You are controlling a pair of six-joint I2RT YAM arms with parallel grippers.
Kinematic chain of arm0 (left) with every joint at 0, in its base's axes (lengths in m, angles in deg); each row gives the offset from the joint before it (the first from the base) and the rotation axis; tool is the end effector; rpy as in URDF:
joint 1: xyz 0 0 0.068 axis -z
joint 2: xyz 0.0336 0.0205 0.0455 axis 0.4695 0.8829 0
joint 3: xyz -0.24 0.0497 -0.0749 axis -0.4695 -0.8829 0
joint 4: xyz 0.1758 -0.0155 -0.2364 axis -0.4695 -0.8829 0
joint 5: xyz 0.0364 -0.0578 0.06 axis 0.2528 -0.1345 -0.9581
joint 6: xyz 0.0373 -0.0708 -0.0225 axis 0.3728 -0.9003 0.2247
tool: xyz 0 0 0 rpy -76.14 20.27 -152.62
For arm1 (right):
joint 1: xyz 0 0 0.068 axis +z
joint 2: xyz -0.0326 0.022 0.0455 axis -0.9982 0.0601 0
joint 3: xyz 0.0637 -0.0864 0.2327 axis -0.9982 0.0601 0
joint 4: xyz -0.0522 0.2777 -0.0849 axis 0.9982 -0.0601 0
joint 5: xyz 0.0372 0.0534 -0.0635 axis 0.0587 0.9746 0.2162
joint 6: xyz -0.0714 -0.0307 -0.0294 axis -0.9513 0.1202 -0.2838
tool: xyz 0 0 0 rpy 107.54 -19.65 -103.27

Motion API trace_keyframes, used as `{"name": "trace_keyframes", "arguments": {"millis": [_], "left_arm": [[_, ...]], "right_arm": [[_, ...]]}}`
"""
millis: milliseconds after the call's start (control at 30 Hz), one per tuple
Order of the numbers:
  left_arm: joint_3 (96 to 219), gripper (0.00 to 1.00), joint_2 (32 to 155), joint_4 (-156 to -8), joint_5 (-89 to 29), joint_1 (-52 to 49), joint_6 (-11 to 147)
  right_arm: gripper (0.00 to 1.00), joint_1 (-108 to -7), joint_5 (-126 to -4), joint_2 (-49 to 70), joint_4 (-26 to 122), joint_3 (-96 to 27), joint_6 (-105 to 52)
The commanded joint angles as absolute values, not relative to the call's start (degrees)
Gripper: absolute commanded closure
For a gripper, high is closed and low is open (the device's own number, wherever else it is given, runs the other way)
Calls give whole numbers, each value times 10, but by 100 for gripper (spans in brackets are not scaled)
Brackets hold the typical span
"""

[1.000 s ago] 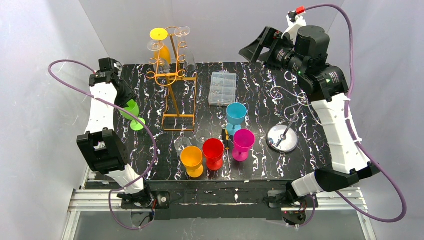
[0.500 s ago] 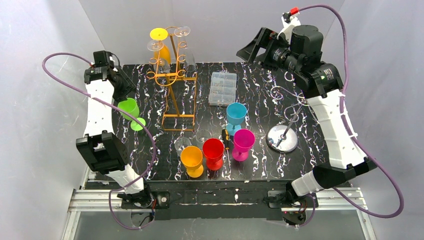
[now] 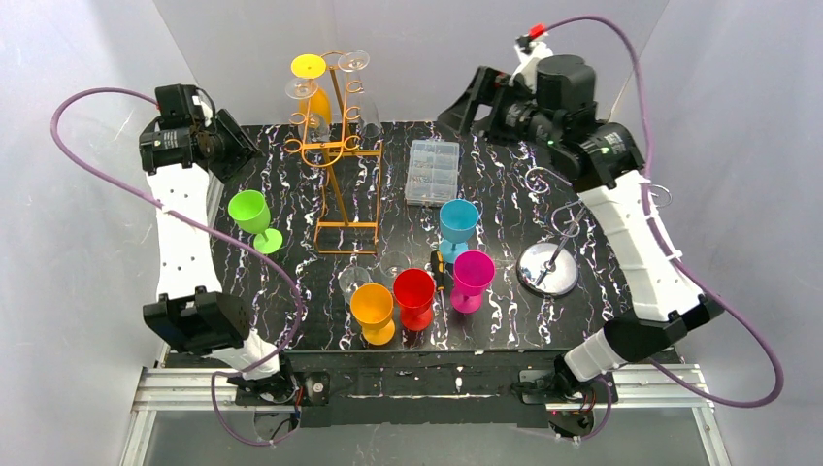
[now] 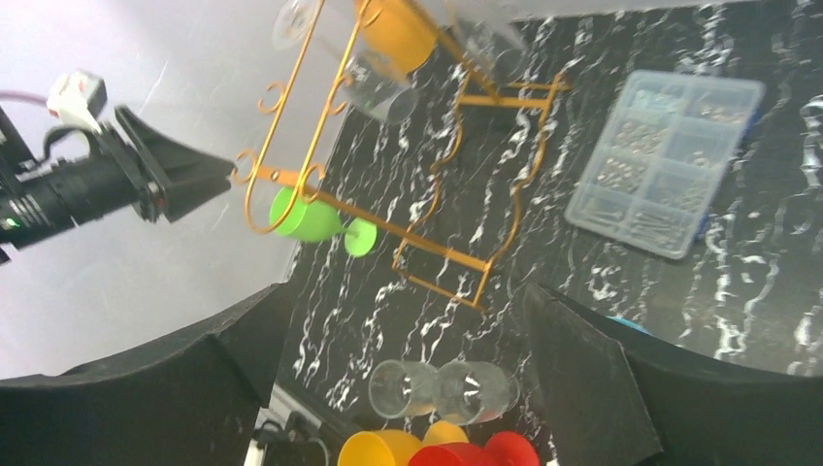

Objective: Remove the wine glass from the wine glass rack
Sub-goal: Move the wine rack to the center of the board.

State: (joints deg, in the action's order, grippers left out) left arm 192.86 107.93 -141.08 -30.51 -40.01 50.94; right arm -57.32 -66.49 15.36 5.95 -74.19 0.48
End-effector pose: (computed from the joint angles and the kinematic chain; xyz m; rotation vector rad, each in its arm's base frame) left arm 0.3773 0.0702 0.4085 -0.7218 2.1536 -0.3087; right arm 0.3094 0.1826 0.5181 -0.0079 1.8823 0.8807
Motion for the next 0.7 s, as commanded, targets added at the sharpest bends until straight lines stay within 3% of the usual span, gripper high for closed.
{"name": "trace_keyframes", "arguments": {"millis": [0,300,433,667], "left_arm": [[1954,53,1019,-1428,-238,-395,487],[1935,54,976,-1393,-144,-375,447],[1925,57,974,-1383,-125,-366,443],[1913,60,977,-1377,-111,-361,460]], "right_arm": [[2,-495,-699,191,64,-778,-9],[10,-371,-751,270,100,-813,16],[16,-352,-775,303,107,-830,23],[17,-330,-824,309,146,-803,13]]}}
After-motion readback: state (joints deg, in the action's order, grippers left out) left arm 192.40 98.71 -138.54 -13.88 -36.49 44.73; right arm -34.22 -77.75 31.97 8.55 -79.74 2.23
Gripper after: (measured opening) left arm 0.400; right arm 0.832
